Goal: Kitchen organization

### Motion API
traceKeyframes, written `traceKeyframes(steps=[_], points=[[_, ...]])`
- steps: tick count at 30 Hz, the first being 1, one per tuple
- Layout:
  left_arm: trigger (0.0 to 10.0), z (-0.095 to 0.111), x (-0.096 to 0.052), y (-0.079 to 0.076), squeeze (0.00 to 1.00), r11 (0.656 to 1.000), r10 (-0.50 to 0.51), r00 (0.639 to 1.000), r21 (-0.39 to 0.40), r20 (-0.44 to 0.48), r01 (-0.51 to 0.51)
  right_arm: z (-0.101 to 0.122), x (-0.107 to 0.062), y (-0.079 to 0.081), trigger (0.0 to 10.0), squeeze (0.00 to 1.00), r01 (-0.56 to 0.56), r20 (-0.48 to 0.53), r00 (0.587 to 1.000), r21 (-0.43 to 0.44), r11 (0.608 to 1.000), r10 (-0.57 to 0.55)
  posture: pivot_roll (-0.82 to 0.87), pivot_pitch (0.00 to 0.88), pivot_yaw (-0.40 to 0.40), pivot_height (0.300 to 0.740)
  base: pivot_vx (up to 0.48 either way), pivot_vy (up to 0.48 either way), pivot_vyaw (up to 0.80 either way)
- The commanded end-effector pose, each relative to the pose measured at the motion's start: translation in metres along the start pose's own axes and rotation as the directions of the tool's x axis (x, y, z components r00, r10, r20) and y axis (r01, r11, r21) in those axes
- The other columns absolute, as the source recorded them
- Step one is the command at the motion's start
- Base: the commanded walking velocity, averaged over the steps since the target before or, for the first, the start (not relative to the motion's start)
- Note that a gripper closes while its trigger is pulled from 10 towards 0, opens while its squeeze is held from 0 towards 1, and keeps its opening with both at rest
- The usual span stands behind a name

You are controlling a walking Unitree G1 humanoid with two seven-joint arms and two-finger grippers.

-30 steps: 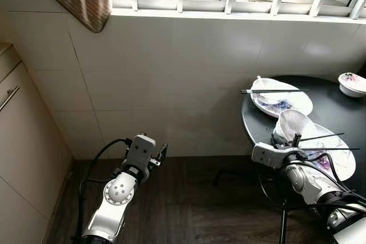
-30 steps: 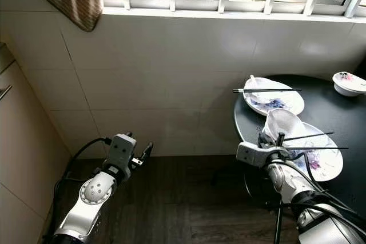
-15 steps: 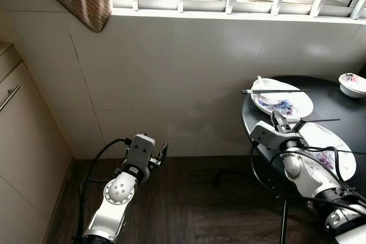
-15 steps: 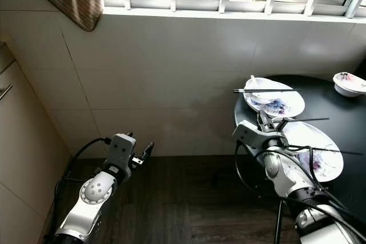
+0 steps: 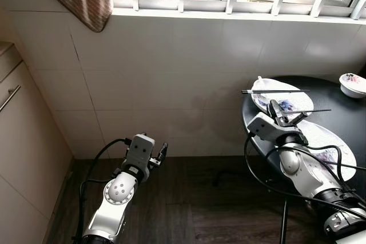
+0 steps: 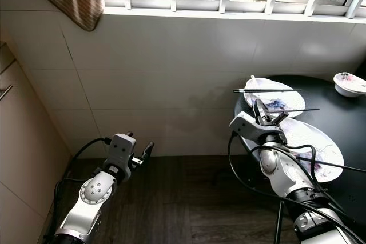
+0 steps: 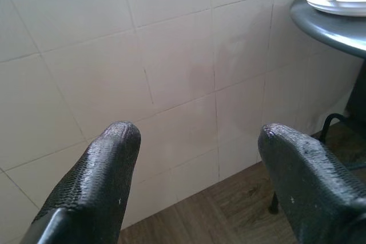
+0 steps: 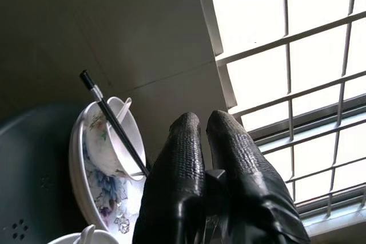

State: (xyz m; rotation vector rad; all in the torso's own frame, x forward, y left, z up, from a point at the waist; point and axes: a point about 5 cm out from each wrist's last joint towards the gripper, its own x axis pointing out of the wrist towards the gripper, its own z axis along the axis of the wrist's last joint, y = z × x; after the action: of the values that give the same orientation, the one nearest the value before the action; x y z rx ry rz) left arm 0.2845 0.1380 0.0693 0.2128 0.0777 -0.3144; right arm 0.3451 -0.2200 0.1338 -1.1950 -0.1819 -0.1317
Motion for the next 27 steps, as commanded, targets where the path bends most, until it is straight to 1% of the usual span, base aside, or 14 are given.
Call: traceKeyframes(steps=[1, 5, 7, 10, 11, 14, 15, 17, 21, 22, 23, 24, 25, 27], points=[[10.0, -0.003, 0.001, 0.000, 0.00, 1.000, -0.006, 1.000, -0.009, -0.018, 0.005, 0.000, 0.000, -0.005, 0.0, 0.00, 0.034, -0.011, 0.999, 0.010, 0.999, -0.034, 0.00, 0.000, -0.081, 0.740, 0.000, 0.000, 0.00], [10.0, -0.003, 0.000, 0.000, 0.00, 1.000, -0.006, 1.000, -0.010, -0.018, 0.006, 0.007, -0.002, -0.005, 0.0, 0.00, 0.041, 0.009, 0.999, 0.040, 0.998, -0.041, 0.00, 0.000, -0.080, 0.740, 0.000, 0.000, 0.00], [10.0, -0.003, 0.000, 0.001, 0.00, 1.000, -0.006, 1.000, -0.010, -0.018, 0.006, 0.016, -0.001, -0.011, 0.0, 0.00, 0.071, 0.048, 0.996, 0.101, 0.992, -0.076, 0.01, 0.000, -0.080, 0.740, 0.000, 0.000, 0.00], [10.0, -0.003, 0.000, 0.001, 0.00, 1.000, -0.002, 1.000, -0.016, -0.013, 0.002, 0.035, -0.003, -0.016, 0.0, 0.00, 0.082, 0.148, 0.983, 0.174, 0.981, -0.108, 0.01, 0.000, -0.077, 0.740, 0.000, 0.000, 0.00], [10.0, -0.003, 0.000, 0.002, 0.00, 1.000, -0.001, 1.000, -0.018, -0.008, 0.001, 0.047, -0.005, -0.013, 0.0, 0.00, 0.050, 0.208, 0.974, 0.194, 0.980, -0.090, 0.01, 0.000, -0.077, 0.740, 0.000, 0.000, 0.00], [10.0, -0.002, -0.001, 0.003, 0.00, 1.000, 0.006, 1.000, -0.015, 0.001, -0.006, 0.062, -0.010, -0.006, 0.0, 0.00, -0.031, 0.287, 0.957, 0.233, 0.972, -0.038, 0.01, 0.000, -0.076, 0.740, 0.000, 0.000, 0.00], [10.0, -0.002, -0.001, 0.003, 0.00, 1.000, 0.006, 1.000, -0.015, 0.001, -0.006, 0.062, -0.010, -0.006, 0.0, 0.00, -0.031, 0.287, 0.957, 0.233, 0.972, -0.038, 0.01, 0.000, -0.076, 0.740, 0.000, 0.000, 0.00], [10.0, -0.001, -0.002, 0.004, 0.00, 1.000, 0.021, 1.000, -0.019, 0.013, -0.020, 0.078, -0.017, -0.002, 1.5, 0.00, -0.079, 0.365, 0.931, 0.262, 0.962, -0.023, 0.02, 0.000, -0.077, 0.740, 0.000, 0.000, 0.00], [10.0, -0.001, -0.003, 0.006, 0.00, 0.999, 0.033, 0.999, -0.023, 0.021, -0.032, 0.088, -0.022, 0.001, 2.6, 0.00, -0.107, 0.417, 0.909, 0.246, 0.963, -0.006, 0.02, 0.000, -0.075, 0.740, 0.000, 0.000, 0.00], [10.0, -0.001, -0.003, 0.007, 0.00, 0.999, 0.033, 0.999, -0.023, 0.020, -0.033, 0.089, -0.022, 0.002, 4.3, 0.00, -0.118, 0.424, 0.906, 0.252, 0.960, 0.001, 0.02, 0.000, -0.074, 0.740, 0.000, 0.000, 0.00], [10.0, -0.001, -0.003, 0.007, 0.00, 0.999, 0.033, 0.999, -0.024, 0.020, -0.033, 0.090, -0.023, 0.002, 4.3, 0.00, -0.127, 0.429, 0.903, 0.257, 0.958, 0.005, 0.02, 0.000, -0.073, 0.740, 0.000, 0.000, 0.00], [10.0, -0.001, -0.003, 0.007, 0.00, 0.999, 0.034, 0.999, -0.024, 0.020, -0.033, 0.092, -0.023, 0.003, 9.4, 0.00, -0.146, 0.440, 0.898, 0.263, 0.954, 0.017, 0.02, 0.000, -0.072, 0.740, 0.000, 0.000, 0.00], [10.0, -0.001, -0.003, 0.008, 0.00, 0.999, 0.034, 0.999, -0.025, 0.020, -0.034, 0.094, -0.024, 0.003, 10.0, 0.01, -0.159, 0.451, 0.892, 0.260, 0.952, 0.026, 0.02, 0.000, -0.071, 0.740, 0.000, 0.000, 0.00], [10.0, -0.001, -0.003, 0.010, 0.00, 0.999, 0.041, 0.999, -0.025, 0.025, -0.040, 0.101, -0.024, 0.000, 10.0, 0.00, -0.138, 0.471, 0.882, 0.269, 0.953, -0.005, 0.03, 0.000, -0.068, 0.740, 0.000, 0.000, 0.00]])
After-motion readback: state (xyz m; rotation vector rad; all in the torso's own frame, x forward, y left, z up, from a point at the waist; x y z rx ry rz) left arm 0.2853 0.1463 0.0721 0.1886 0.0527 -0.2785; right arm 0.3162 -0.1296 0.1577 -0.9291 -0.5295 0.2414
